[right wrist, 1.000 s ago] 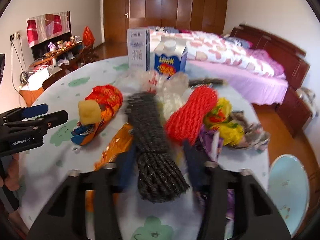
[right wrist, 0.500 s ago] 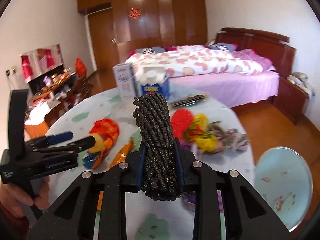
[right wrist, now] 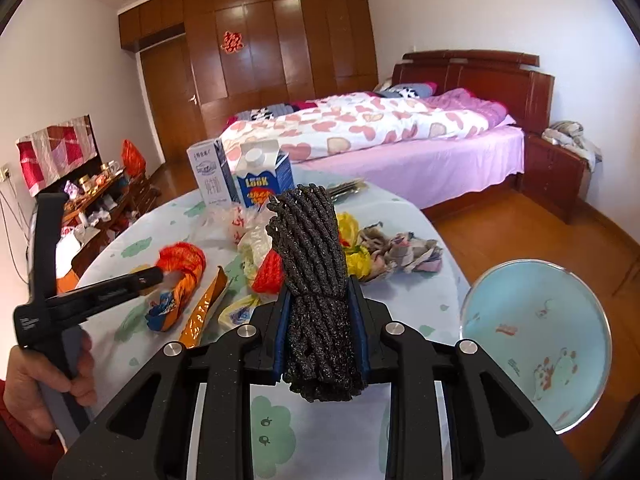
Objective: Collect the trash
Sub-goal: 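Grasp the black rope bundle with the right gripper while the left grasps the yellow sponge, then move rope and sponge over the blue bin and release both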
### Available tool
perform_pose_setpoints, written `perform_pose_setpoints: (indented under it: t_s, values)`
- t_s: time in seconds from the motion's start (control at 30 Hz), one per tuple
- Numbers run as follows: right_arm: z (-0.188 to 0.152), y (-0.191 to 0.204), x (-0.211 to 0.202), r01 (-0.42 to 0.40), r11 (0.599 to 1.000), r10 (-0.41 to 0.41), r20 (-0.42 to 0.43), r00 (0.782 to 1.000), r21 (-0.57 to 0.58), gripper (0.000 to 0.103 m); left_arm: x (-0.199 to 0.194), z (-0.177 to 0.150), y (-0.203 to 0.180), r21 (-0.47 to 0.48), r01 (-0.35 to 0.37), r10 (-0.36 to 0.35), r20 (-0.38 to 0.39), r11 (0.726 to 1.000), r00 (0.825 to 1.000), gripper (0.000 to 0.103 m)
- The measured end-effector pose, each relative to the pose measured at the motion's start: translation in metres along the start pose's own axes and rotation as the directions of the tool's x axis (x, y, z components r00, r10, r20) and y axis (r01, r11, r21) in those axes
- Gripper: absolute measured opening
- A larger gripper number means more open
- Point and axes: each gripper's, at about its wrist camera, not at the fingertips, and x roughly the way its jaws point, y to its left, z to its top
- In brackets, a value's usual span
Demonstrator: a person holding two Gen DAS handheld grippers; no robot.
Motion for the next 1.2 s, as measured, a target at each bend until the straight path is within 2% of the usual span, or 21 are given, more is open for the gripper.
perform_pose_setpoints:
  t_s: [0.1,0.23,0.47,0.93,1.2]
  values:
    - [-0.001,-0.003,-0.005,0.015,1.0,-0.015,0.014,1.0,0.009,0.027,-0.016,0.001,-0.005,0.008,-0.003,0.003,0.045,1.0,0.999,0.044]
    - [-0.004,-0.013,-0.007,0.033,0.999,-0.033,-0.003,0.999,0.041,0.027,-0.034,-0.001,-0.029,0.076,0.026,-0.033,0.082,0.997,0.996,0.044]
    - [-0.007,-0.039,-0.029,0.084,0.993,-0.084,-0.007,0.996,0.087,0.027,-0.054,-0.011,-0.083,0.203,0.093,-0.113,0.091,0.975,0.989,0.044]
    - [-0.019,-0.123,-0.074,0.234,0.948,-0.239,0.0,0.971,0.214,0.027,-0.06,-0.045,-0.183,0.352,0.245,-0.263,0.005,0.904,0.965,0.045]
    - [-0.025,-0.163,-0.074,0.337,0.902,-0.331,-0.07,0.941,0.268,0.027,-0.052,-0.057,-0.227,0.401,0.312,-0.322,-0.042,0.862,0.946,0.045]
